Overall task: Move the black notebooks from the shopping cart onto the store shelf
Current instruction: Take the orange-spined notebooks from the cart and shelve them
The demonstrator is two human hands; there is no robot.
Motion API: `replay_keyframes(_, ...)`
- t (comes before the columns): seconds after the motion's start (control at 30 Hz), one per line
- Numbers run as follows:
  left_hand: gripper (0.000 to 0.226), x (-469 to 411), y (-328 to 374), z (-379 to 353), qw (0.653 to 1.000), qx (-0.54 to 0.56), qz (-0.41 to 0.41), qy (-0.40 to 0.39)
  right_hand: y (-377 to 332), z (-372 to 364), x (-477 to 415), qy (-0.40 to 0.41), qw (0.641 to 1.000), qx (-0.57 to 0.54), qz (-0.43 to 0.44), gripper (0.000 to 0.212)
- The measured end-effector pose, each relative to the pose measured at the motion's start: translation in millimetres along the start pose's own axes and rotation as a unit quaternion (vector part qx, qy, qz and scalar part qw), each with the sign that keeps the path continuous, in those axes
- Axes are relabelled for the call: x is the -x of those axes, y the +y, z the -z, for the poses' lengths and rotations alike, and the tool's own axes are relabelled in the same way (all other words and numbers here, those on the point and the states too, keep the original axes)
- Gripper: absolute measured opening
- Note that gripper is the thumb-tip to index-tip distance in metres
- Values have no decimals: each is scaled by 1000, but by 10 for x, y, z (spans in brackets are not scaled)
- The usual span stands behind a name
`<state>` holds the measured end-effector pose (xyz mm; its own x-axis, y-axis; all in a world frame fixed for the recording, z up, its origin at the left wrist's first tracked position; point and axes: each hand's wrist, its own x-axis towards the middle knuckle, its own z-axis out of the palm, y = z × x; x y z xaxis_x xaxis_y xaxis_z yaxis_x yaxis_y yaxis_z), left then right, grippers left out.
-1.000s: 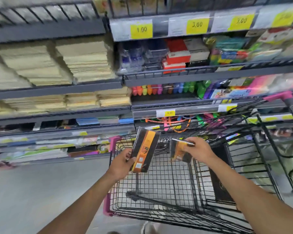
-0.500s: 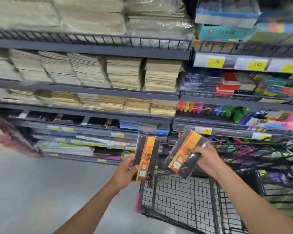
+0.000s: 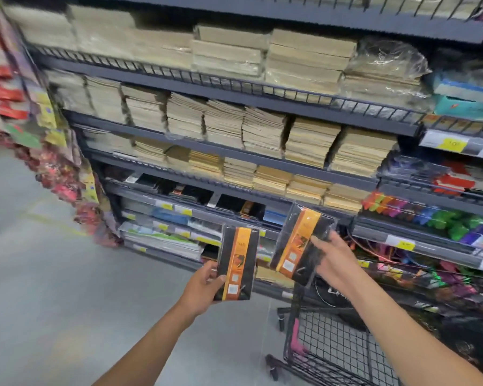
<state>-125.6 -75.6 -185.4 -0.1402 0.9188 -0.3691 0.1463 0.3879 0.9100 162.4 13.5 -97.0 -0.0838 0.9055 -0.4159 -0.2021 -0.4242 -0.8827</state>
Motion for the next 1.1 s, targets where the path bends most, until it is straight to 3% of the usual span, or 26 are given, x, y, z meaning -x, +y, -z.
replay_keyframes(0.5, 21, 679, -282, 1140, 983, 175, 56, 5, 402, -1604, 305, -44, 998, 26, 27, 33)
replay_keyframes(0.7, 21, 736, -320, 1363, 981, 186, 57, 17, 530, -1963, 157, -62, 994, 87, 16, 41)
replay_keyframes(0.8, 22, 694, -339, 1524, 981, 182, 51, 34, 578, -2161, 45, -76, 992, 101, 8, 35)
replay_keyframes(1.1, 19, 276, -347, 2055, 980, 169, 65, 86, 593, -2516, -468, -73, 995, 14, -62, 30)
